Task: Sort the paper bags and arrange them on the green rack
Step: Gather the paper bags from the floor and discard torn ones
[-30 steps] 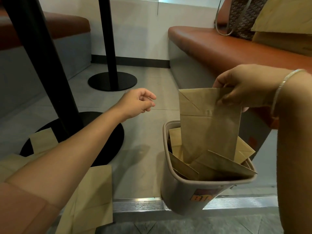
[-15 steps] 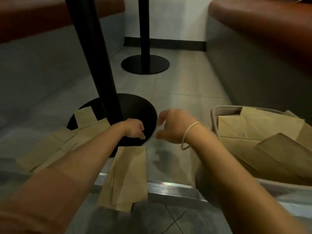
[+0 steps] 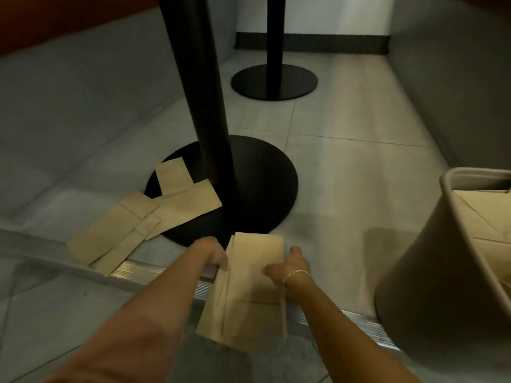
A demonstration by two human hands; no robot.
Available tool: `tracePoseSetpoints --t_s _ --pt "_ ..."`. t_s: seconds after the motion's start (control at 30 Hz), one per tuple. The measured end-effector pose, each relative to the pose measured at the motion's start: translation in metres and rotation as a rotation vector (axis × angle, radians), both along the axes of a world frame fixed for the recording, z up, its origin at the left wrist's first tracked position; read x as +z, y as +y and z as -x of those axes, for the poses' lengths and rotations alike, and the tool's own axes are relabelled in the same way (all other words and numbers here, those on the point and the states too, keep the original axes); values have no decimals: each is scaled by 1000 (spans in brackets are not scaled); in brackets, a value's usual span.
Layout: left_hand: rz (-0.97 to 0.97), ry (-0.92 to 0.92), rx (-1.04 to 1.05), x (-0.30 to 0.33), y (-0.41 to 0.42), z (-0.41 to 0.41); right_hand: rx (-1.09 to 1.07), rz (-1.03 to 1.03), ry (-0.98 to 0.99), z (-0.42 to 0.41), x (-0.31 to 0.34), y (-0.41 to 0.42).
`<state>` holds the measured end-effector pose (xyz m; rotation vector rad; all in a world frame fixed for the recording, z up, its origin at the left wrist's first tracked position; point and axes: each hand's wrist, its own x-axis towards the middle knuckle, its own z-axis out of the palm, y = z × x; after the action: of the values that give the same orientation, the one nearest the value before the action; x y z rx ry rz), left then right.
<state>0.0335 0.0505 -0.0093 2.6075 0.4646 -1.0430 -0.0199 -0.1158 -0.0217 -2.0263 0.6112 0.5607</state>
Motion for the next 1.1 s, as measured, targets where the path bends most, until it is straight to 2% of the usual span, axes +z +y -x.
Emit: tracePoseSetpoints --t_s 0.23,0.33,0.5,0.63,0.83,1.1 --pt "203 35 107 -12 -8 -4 -32 -96 13 -10 -4 1" --pt "419 77 209 -1 -4 -7 -47 -146 -10 -15 7 -7" --pt "706 62 198 31 0 -17 -50 -216 -95 -33 50 -16" --pt "886 -72 217 68 -1 -30 -71 -235 -199 -46 97 -29" --pt "1077 -312 194 147 -40 -44 -90 59 -447 -61 199 -54" --pt "1399 -600 141 257 -118 -48 -136 202 -741 -25 339 -133"
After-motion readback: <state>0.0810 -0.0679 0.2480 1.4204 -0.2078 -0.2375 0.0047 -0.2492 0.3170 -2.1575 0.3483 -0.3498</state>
